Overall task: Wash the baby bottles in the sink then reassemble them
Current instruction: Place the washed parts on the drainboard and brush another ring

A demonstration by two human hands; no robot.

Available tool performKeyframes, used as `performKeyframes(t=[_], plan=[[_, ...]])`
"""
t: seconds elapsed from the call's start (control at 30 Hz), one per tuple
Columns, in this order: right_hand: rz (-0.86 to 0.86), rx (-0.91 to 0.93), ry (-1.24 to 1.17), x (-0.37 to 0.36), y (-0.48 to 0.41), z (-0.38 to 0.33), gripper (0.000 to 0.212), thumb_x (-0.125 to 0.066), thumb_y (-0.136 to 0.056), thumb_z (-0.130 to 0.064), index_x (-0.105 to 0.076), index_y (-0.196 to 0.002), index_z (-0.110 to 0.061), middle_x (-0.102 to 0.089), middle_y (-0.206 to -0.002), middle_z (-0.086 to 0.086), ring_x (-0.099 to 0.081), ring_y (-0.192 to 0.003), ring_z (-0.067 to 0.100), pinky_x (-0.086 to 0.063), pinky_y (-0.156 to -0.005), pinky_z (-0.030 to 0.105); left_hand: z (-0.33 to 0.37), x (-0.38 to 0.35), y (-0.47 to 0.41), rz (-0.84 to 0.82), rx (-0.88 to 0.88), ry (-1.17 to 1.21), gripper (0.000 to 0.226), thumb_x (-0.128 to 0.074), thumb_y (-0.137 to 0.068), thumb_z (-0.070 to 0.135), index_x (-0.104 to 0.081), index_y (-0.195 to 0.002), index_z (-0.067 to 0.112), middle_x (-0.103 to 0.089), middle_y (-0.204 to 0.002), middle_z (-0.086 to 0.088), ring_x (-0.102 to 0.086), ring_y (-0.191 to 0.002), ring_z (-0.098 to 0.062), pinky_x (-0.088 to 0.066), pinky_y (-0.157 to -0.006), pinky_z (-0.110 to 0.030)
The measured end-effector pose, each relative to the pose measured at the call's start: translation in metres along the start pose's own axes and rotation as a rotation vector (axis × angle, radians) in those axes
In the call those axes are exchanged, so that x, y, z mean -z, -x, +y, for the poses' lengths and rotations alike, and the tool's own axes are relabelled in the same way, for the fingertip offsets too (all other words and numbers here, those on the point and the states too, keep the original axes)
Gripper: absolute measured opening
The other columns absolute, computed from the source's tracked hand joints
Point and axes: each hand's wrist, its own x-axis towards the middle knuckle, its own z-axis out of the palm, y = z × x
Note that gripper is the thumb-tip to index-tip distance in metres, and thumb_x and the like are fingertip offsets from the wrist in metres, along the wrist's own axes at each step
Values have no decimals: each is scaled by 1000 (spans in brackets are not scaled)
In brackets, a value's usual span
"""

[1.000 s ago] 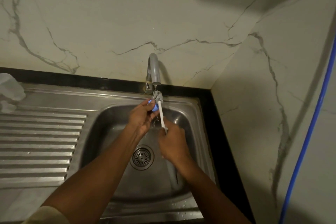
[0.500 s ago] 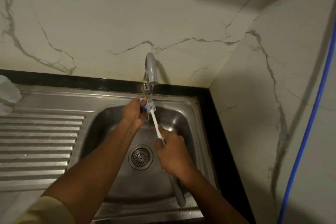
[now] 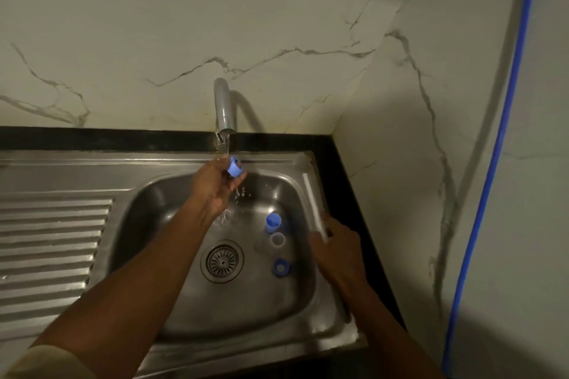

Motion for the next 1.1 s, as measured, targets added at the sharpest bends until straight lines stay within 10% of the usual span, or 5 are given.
performKeyframes(t=[0.23,0.47,0.8,1.1], plan=[[36,-226,466,24,-2,102,50,-45,-101,-25,-39,-150,-18,-61,-119,10,-61,-100,25,-53,-86,36,-13,1,-5,-50,-12,-123,27,-60,-94,1,-62,-119,11,-61,-127,-16,-65,-112,-27,-59,-88,-37],[187,-177,474,8,-1,123,41,-58,-97,-7,-52,-137,0,-63,-121,21,-64,-106,33,-53,-90,39,-16,-10,-1,-29,3,-117,9,-56,-97,4,-61,-98,11,-62,-105,-7,-63,-102,-18,-57,-85,-28],[142,-163,514,11,24,119,65,-50,-101,-12,-15,-156,-13,-11,-163,12,-19,-148,27,-27,-120,39,-19,-7,9,-79,-271,-486,19,-67,-89,-3,-66,-97,14,-66,-97,-4,-66,-95,-22,-58,-89,-38],[192,78,385,-14,30,55,52,-57,-94,-9,-44,-144,-10,-34,-152,13,-35,-138,29,-36,-109,30,-5,-12,13,-148,-146,-314,22,-60,-94,-3,-65,-106,15,-63,-101,-7,-64,-91,-18,-60,-82,-34]])
